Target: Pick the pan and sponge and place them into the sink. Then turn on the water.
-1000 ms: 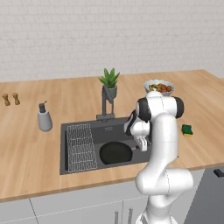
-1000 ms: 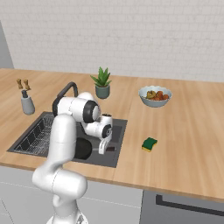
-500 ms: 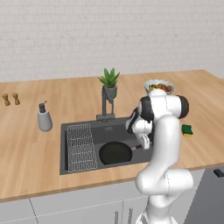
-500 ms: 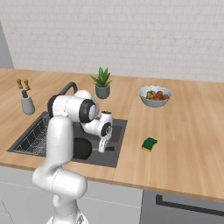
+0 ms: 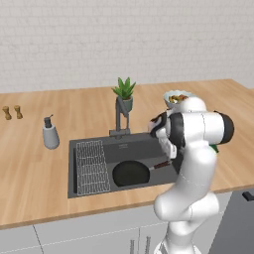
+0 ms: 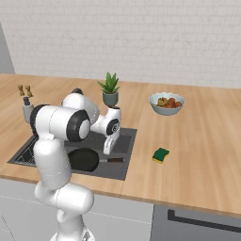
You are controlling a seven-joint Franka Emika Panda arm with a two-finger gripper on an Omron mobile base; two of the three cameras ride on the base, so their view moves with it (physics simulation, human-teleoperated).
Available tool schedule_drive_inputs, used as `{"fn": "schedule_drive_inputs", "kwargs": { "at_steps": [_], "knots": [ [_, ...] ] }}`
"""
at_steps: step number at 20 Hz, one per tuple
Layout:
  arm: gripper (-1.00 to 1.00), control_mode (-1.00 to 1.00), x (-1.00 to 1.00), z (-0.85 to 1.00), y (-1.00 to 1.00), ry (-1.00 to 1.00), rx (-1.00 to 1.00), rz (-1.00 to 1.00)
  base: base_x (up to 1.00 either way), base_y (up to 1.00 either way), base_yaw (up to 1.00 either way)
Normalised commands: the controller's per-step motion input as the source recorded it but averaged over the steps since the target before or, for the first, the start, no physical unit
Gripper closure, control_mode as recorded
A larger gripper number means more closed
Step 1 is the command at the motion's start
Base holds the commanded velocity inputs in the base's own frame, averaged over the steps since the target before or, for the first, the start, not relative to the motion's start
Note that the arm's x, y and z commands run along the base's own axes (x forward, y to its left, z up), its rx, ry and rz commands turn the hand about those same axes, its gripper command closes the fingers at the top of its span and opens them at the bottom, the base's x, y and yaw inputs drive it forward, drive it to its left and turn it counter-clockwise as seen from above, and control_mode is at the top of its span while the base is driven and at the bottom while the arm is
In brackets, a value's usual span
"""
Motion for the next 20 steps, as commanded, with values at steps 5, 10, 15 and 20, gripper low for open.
{"fn": "schedule_drive_inputs", "kwargs": {
  "at_steps": [5,10,15,20],
  "knots": [
    [-1.0,-1.0,-0.28,0.96,-0.07,0.0,-0.04,-0.14,0.0,0.0,0.0],
    [-1.0,-1.0,-0.16,0.78,-0.11,0.04,-0.12,-0.29,0.0,0.0,0.0],
    [-1.0,-1.0,-0.03,0.43,-0.35,0.15,-0.06,-0.58,0.0,0.0,0.0],
    [-1.0,-1.0,0.0,0.02,-0.64,0.11,-0.01,-0.79,0.0,0.0,0.0]
  ]
}}
